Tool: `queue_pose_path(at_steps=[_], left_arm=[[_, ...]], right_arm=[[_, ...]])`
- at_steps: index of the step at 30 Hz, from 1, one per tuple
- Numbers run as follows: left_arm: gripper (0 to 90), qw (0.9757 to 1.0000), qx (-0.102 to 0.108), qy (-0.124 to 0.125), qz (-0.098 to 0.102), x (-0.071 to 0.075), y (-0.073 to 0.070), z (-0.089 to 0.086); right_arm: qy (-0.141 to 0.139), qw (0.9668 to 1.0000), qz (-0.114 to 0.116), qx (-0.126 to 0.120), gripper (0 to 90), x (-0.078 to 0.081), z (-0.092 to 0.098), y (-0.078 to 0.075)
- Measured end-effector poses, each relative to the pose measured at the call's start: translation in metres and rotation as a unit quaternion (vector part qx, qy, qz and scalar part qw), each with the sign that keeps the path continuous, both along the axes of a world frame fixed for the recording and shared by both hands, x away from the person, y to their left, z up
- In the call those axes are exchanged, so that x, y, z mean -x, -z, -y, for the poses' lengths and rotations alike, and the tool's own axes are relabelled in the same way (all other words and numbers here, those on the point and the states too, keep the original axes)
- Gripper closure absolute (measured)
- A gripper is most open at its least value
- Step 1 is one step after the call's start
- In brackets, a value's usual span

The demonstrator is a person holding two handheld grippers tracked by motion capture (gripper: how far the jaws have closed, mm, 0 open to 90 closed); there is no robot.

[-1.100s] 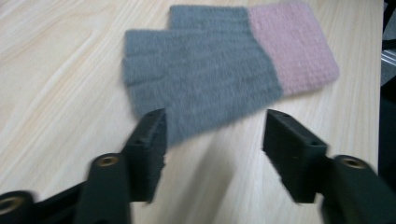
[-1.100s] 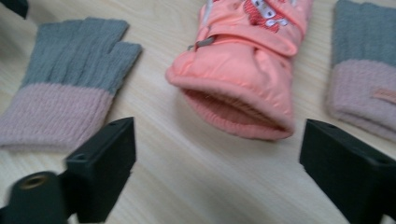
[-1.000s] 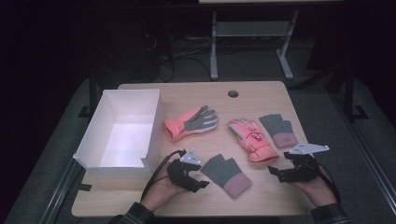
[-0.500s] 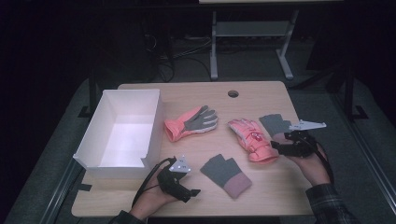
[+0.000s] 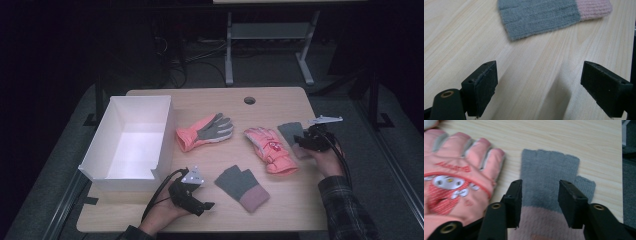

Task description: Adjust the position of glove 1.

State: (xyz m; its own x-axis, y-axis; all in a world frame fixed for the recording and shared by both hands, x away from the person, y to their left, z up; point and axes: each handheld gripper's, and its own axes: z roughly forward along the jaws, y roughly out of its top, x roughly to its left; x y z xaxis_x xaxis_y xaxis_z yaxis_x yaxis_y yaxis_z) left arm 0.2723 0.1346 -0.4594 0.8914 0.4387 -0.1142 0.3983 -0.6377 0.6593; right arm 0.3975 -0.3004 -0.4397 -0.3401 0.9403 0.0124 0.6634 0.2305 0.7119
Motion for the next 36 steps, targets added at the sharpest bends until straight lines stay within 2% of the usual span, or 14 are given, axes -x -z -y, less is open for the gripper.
queue_pose_path(at_steps=[1, 4, 6, 9, 13, 18, 23, 31, 36], left_arm=[[13.7, 1.0000, -0.002, 0.003, 0.001, 0.000, 0.000, 0.000], [13.7, 1.0000, 0.001, -0.001, -0.001, 0.000, 0.001, 0.000], [13.8, 1.0000, -0.004, 0.003, -0.001, 0.000, 0.001, 0.000], [13.8, 1.0000, -0.004, 0.001, -0.002, 0.001, 0.001, -0.001], [13.9, 1.0000, -0.004, 0.002, -0.002, 0.000, 0.001, 0.000], [14.0, 0.9999, -0.009, 0.005, -0.003, 0.000, 0.002, 0.001], [14.1, 1.0000, -0.008, 0.002, -0.003, 0.001, 0.003, 0.000], [14.1, 0.9999, -0.010, 0.006, -0.005, 0.000, 0.002, 0.001], [14.1, 0.9999, -0.009, 0.004, -0.005, -0.001, 0.003, 0.000]], right_arm=[[0.009, 0.9999, -0.006, 0.000, 57.3, -0.005, 0.003, 0.006], [0.014, 0.9998, -0.014, -0.008, 58.4, -0.008, 0.007, 0.011], [0.018, 0.9996, -0.021, -0.010, 58.7, -0.010, 0.008, 0.014], [0.016, 0.9994, -0.025, -0.016, 59.9, -0.012, 0.009, 0.018], [0.019, 0.9989, -0.043, -0.004, 63.3, -0.014, 0.006, 0.025], [0.018, 0.9991, -0.039, 0.008, 73.7, -0.014, 0.004, 0.026], [0.006, 0.9992, -0.040, 0.003, 84.3, -0.015, 0.007, 0.026], [0.002, 0.9989, -0.040, -0.024, 85.9, -0.015, 0.014, 0.024], [0.004, 0.9984, -0.034, -0.044, 85.9, -0.012, 0.022, 0.016]])
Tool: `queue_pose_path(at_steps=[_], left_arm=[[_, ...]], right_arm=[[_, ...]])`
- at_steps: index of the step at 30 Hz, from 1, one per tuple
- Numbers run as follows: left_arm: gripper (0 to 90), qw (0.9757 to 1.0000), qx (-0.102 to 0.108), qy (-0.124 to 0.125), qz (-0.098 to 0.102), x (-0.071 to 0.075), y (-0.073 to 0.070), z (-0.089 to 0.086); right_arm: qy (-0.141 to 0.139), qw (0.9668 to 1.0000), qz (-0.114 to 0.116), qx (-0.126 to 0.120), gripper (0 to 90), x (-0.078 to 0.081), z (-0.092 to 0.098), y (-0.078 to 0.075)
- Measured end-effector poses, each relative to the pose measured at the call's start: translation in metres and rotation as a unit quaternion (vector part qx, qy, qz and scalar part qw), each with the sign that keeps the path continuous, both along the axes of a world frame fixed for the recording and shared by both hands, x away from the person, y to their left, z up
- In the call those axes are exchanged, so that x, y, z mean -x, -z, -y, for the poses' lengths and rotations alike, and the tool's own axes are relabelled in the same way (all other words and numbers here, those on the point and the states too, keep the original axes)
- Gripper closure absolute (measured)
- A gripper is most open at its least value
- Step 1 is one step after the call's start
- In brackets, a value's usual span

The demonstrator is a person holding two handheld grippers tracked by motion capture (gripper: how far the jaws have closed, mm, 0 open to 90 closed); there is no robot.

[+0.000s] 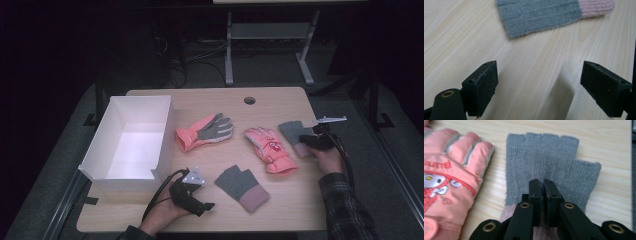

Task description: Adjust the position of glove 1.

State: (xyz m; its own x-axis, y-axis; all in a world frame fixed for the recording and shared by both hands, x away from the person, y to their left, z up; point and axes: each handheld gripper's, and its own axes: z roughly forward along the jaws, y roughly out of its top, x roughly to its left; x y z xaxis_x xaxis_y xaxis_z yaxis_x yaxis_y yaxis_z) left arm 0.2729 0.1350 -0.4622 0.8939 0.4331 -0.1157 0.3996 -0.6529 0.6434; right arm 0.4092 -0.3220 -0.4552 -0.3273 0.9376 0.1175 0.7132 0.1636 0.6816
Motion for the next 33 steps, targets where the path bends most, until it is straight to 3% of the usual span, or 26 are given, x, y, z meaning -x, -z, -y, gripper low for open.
queue_pose_path(at_steps=[11, 23, 33], left_arm=[[14.1, 1.0000, -0.001, -0.003, -0.001, -0.001, 0.000, -0.001], [14.1, 1.0000, 0.001, -0.006, 0.003, -0.002, -0.002, -0.003], [14.1, 0.9999, 0.004, -0.009, 0.004, -0.001, -0.001, -0.003]], right_arm=[[-0.005, 0.9995, 0.018, -0.024, 85.9, 0.018, 0.009, -0.028], [-0.037, 0.9985, 0.029, -0.027, 85.8, 0.040, -0.008, -0.048], [-0.070, 0.9958, 0.027, -0.051, 85.8, 0.060, -0.025, -0.059]])
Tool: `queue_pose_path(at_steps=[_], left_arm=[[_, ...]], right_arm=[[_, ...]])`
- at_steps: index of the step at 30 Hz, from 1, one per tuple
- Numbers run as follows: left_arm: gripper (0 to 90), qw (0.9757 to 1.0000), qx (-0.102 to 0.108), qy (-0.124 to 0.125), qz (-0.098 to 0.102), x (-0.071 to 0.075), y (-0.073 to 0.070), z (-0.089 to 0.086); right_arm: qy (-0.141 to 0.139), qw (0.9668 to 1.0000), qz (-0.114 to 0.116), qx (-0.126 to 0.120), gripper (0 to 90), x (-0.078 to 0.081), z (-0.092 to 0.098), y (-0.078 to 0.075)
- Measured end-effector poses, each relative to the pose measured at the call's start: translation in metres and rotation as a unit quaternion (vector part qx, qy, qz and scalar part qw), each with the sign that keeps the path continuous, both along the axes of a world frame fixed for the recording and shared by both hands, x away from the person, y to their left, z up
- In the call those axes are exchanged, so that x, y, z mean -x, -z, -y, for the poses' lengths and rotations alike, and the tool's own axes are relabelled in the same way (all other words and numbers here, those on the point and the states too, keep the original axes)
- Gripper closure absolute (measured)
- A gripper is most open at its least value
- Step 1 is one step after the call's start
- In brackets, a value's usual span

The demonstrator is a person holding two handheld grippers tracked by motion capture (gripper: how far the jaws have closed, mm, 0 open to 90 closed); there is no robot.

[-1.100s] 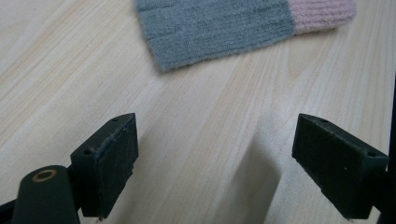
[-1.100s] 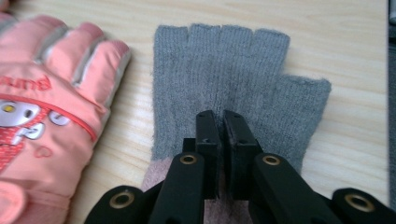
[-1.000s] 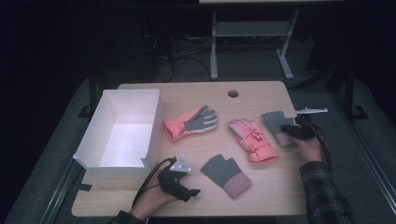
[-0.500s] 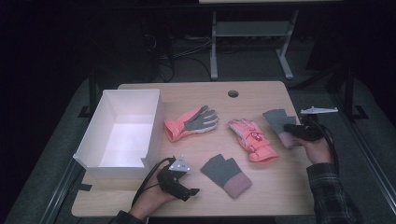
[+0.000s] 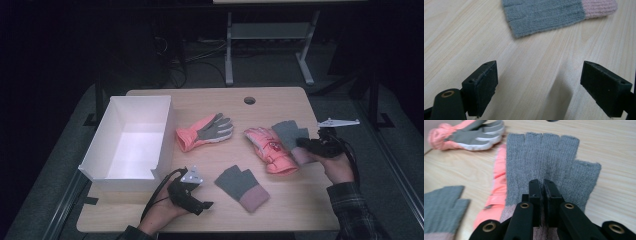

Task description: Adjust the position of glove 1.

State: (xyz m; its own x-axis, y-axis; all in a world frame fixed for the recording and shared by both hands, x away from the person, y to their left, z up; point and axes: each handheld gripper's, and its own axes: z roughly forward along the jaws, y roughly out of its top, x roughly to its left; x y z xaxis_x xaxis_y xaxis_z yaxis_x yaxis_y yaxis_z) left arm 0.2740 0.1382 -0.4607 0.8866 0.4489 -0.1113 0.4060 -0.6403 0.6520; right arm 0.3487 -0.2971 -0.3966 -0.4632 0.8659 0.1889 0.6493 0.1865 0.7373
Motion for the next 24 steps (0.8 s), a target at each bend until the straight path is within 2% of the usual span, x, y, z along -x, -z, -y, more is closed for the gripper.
queue_pose_path(at_steps=[7, 11, 13, 24], left_arm=[[14.1, 1.0000, -0.001, 0.002, 0.000, -0.001, 0.000, 0.000], [14.1, 1.0000, -0.002, 0.000, 0.002, 0.000, 0.000, 0.000], [14.1, 1.0000, 0.003, -0.004, 0.000, 0.001, 0.000, 0.000], [14.1, 1.0000, 0.000, 0.000, 0.001, 0.000, 0.001, 0.001]], right_arm=[[-0.021, 0.9997, -0.007, -0.010, 85.8, 0.014, -0.013, -0.005], [-0.043, 0.9991, -0.006, -0.003, 85.8, 0.022, -0.026, -0.007], [-0.050, 0.9987, -0.005, -0.002, 85.8, 0.026, -0.031, -0.009], [-0.099, 0.9951, -0.006, -0.009, 85.8, 0.046, -0.064, -0.008]])
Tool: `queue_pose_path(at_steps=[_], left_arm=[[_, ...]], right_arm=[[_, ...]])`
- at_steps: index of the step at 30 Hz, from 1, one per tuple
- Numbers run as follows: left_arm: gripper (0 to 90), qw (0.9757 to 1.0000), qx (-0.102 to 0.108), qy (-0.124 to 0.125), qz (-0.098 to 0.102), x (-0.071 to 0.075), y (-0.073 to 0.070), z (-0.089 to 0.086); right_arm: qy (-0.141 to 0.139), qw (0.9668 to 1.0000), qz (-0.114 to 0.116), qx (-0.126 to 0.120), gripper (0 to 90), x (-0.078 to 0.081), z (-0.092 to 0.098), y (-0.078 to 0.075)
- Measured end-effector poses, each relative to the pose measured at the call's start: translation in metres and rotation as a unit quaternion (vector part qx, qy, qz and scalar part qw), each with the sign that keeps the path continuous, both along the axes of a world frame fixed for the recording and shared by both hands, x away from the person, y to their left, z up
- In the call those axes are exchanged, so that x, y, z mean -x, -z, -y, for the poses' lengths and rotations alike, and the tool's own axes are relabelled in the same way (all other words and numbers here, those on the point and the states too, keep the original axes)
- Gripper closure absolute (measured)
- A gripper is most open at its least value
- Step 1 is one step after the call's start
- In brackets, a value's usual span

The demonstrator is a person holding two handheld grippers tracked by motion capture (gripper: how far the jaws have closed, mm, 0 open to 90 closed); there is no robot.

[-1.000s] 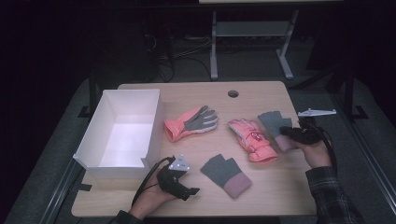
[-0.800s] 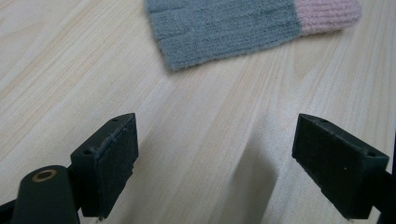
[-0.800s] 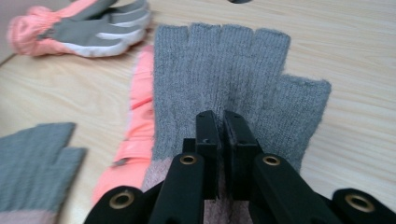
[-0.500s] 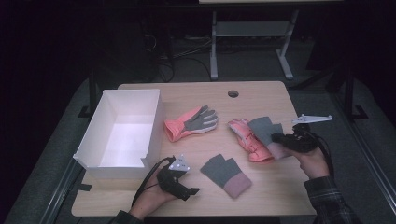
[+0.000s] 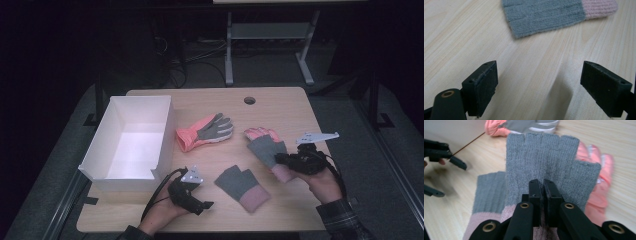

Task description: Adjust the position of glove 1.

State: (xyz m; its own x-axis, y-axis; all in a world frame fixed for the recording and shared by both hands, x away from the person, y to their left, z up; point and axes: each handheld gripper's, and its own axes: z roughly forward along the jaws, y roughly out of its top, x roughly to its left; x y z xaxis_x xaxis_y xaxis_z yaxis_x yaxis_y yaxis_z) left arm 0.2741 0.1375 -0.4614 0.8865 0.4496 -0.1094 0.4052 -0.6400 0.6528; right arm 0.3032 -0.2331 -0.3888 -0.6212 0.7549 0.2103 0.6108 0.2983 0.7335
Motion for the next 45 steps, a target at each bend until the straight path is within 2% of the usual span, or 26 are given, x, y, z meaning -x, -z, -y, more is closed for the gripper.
queue_pose_path(at_steps=[5, 10, 11, 13, 20, 24, 40, 45], left_arm=[[14.1, 1.0000, 0.002, -0.001, 0.000, 0.000, 0.000, 0.000], [14.1, 1.0000, 0.003, 0.000, -0.001, 0.000, 0.000, 0.002], [14.1, 1.0000, 0.003, 0.000, -0.002, 0.000, 0.001, 0.001], [14.1, 1.0000, 0.003, 0.001, -0.001, 0.000, 0.001, 0.001], [14.1, 1.0000, 0.002, 0.000, -0.004, 0.001, 0.001, 0.001], [14.1, 1.0000, -0.002, 0.005, -0.003, 0.000, 0.001, 0.002], [14.1, 1.0000, -0.002, 0.004, -0.004, 0.001, 0.002, 0.003], [14.1, 1.0000, -0.001, 0.004, -0.003, 0.002, 0.002, 0.003]], right_arm=[[-0.019, 0.9998, 0.002, 0.001, 85.7, 0.007, -0.016, 0.001], [-0.036, 0.9993, -0.006, 0.002, 85.7, 0.013, -0.033, 0.006], [-0.042, 0.9991, -0.001, 0.005, 85.7, 0.013, -0.035, 0.007], [-0.045, 0.9989, -0.011, 0.003, 85.8, 0.015, -0.041, 0.009], [-0.059, 0.9981, -0.016, 0.011, 85.8, 0.019, -0.058, 0.018], [-0.065, 0.9972, -0.030, 0.020, 85.7, 0.022, -0.068, 0.026], [-0.075, 0.9944, -0.053, 0.052, 85.7, 0.023, -0.088, 0.047], [-0.078, 0.9939, -0.053, 0.057, 85.5, 0.024, -0.092, 0.050]])
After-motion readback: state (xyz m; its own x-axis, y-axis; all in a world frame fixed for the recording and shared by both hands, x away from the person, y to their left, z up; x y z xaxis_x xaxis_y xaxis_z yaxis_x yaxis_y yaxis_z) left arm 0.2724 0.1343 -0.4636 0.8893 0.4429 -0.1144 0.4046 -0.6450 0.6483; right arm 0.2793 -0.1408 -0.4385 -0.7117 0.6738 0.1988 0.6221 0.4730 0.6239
